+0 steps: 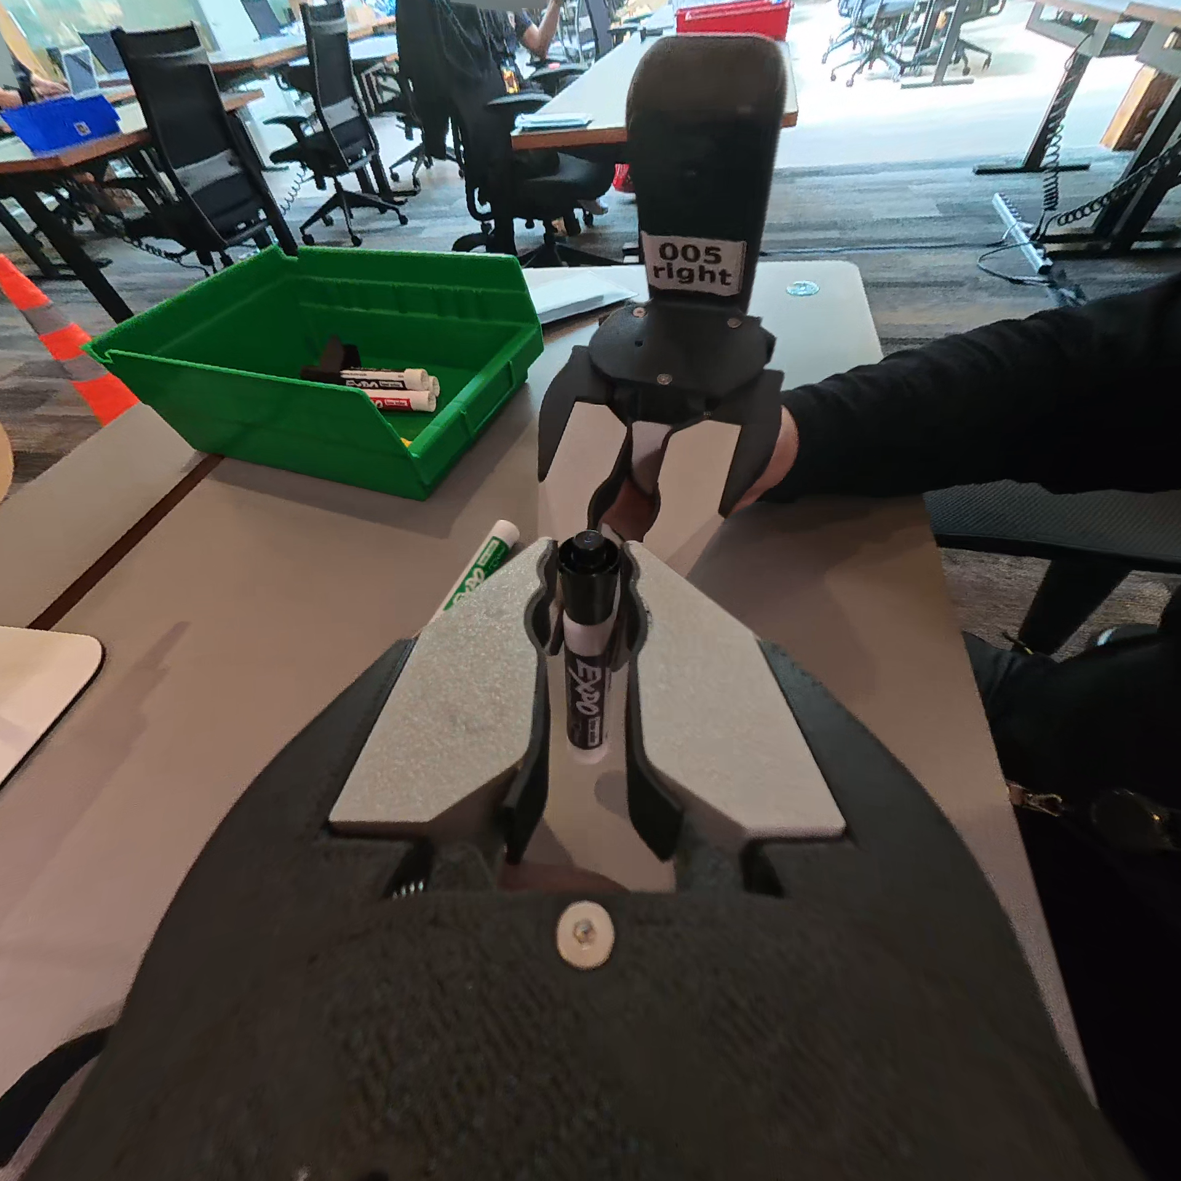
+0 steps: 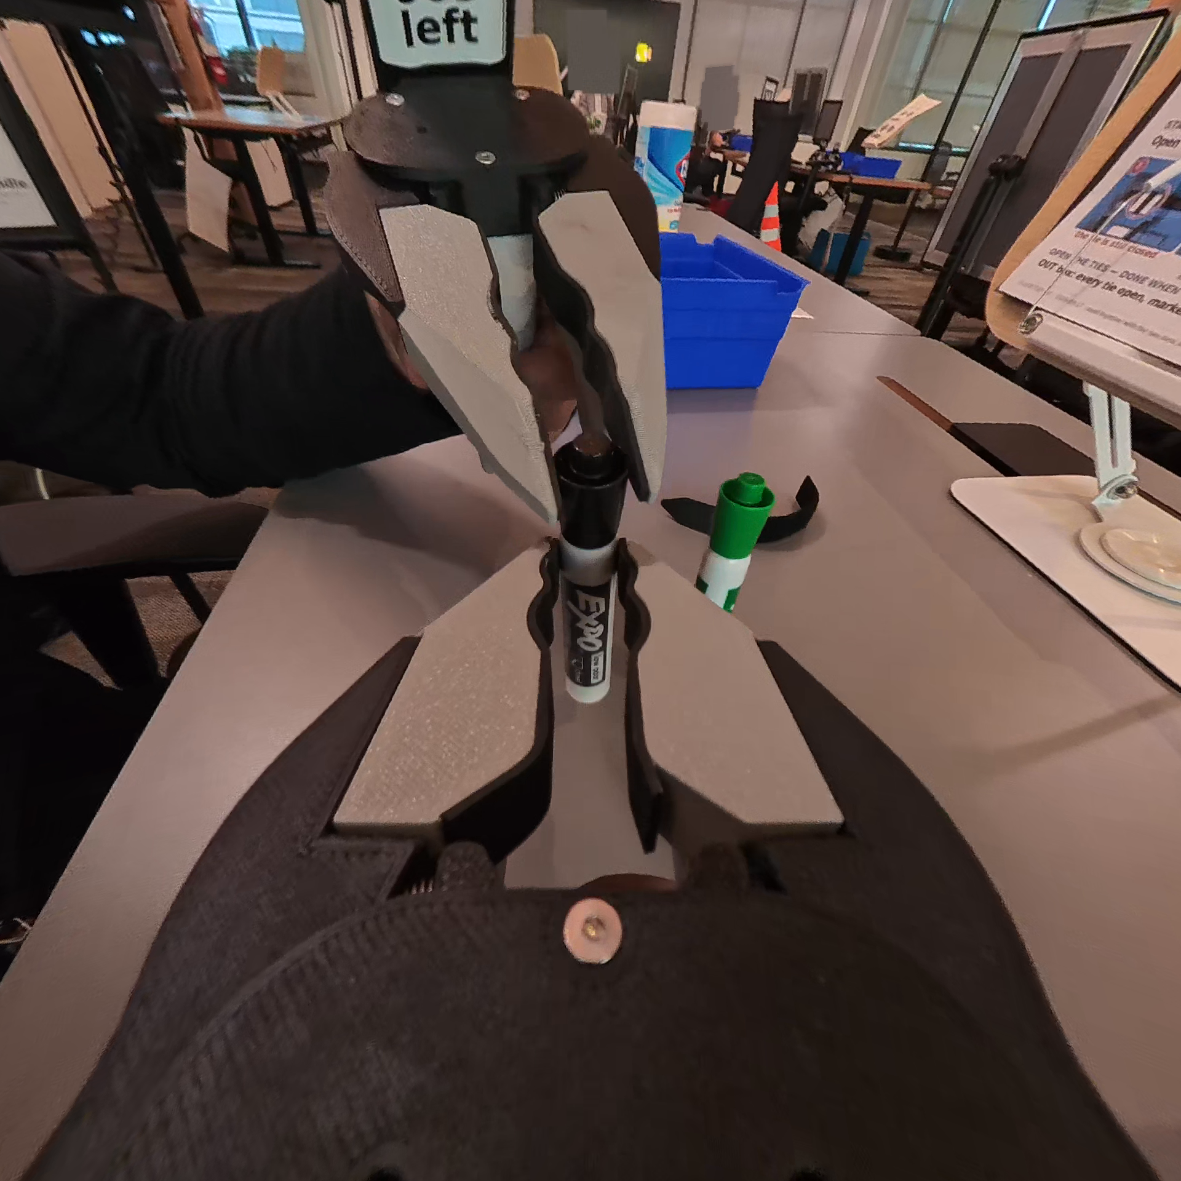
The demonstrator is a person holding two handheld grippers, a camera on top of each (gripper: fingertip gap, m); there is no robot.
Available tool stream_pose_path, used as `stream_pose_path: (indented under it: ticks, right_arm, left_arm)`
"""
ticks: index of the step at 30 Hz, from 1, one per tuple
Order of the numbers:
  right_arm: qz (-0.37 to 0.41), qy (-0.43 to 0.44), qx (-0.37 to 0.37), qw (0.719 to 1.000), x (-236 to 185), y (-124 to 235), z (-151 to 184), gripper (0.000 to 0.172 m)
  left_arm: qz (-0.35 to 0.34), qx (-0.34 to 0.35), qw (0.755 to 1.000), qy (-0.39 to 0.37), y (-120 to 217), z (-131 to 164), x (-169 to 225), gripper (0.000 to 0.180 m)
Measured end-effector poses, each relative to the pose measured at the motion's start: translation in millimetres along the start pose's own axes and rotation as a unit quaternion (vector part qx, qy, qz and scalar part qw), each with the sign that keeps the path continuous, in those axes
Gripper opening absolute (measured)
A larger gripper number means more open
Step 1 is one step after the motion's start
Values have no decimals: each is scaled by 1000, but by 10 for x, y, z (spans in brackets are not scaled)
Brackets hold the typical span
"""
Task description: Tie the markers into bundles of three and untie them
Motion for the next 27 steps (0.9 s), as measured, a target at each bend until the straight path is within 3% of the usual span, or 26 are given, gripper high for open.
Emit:
stream_pose_path:
  ticks: [5,13,27]
  right_arm:
    - [7,-2,-29,1000,26,-48,64,14]
    - [16,-4,-19,1000,96,24,99,14]
    - [22,-4,-28,999,118,47,141,11]
  left_arm:
    - [-12,-28,999,-11,-3,64,-20,17]
    - [-6,0,1000,20,207,140,-187,16]
    - [-12,-18,1000,15,90,307,-234,16]
Point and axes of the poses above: each gripper's, where its closed fingertips meet, y back along the fingers, z out of its underside, x = y × z across the jaws, the point moved 8 cm from there along y, back along the fingers, and after that the axes turned 13 degrees about -x, right-handed, at the moved point
